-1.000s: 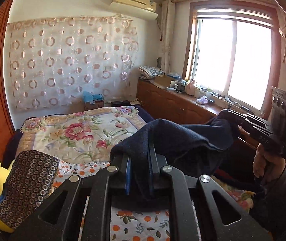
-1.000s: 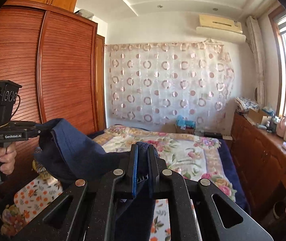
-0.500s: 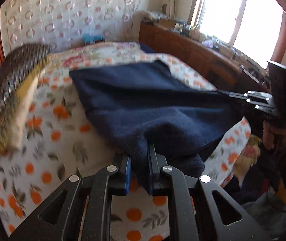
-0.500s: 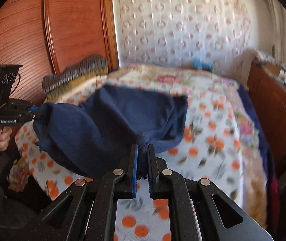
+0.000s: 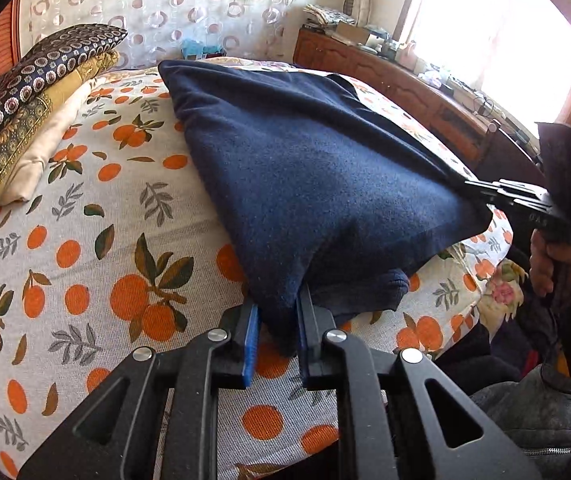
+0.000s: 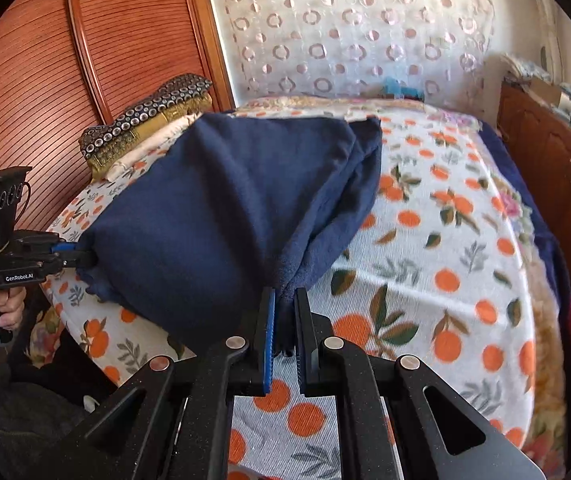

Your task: Fold small clothes

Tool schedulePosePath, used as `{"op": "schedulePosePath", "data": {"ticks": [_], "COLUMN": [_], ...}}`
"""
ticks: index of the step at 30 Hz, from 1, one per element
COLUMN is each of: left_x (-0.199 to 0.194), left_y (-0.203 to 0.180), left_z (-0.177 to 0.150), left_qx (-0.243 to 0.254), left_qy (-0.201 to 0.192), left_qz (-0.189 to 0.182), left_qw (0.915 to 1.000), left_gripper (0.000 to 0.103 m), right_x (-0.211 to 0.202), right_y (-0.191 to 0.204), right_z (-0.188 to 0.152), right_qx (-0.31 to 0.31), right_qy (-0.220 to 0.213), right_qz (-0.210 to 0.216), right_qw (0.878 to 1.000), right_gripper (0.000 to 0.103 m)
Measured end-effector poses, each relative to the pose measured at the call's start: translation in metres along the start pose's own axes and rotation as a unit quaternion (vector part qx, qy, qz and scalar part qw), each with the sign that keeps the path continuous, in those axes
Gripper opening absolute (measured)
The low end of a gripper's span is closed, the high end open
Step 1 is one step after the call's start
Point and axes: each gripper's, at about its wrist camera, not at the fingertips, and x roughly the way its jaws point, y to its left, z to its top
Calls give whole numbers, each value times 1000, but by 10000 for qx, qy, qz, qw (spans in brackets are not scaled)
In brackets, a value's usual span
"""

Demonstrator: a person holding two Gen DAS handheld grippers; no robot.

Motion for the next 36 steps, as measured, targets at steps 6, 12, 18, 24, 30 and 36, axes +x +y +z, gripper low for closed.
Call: {"op": "schedulePosePath", "data": {"ticks": [6,12,18,24,30,36], "left_x": [-28,-48,-14,14,27,37], "left_y": [-5,4,46,74,86,89], "left_z": [25,99,165,191,195,189], "left_qx": [129,138,-342,-417,-197,-281], "left_qy": [-424,-989,-896,-675,-579,-560], "left_qz": [-248,-213,-115,-275,55,-185], "left_qw": [9987,9948,9953,9965,9981,9979], "left_gripper": [14,14,14,44,47,47], "right_x": [-7,-20,23,89,128,141], "right_y": [-5,-18,-46,-70,-68,-78], "right_z": [12,82,143,179,202,214], "right_qx": [79,-7,163,249,31,128], "right_qy": [-246,-814,-766,-372,-149,-112], "right_qz": [193,210,16,-81,-89,-574], "right_qw": [9995,9965,9969,9990,9998,9982], "right_gripper": [8,8,8,8,8,10]}}
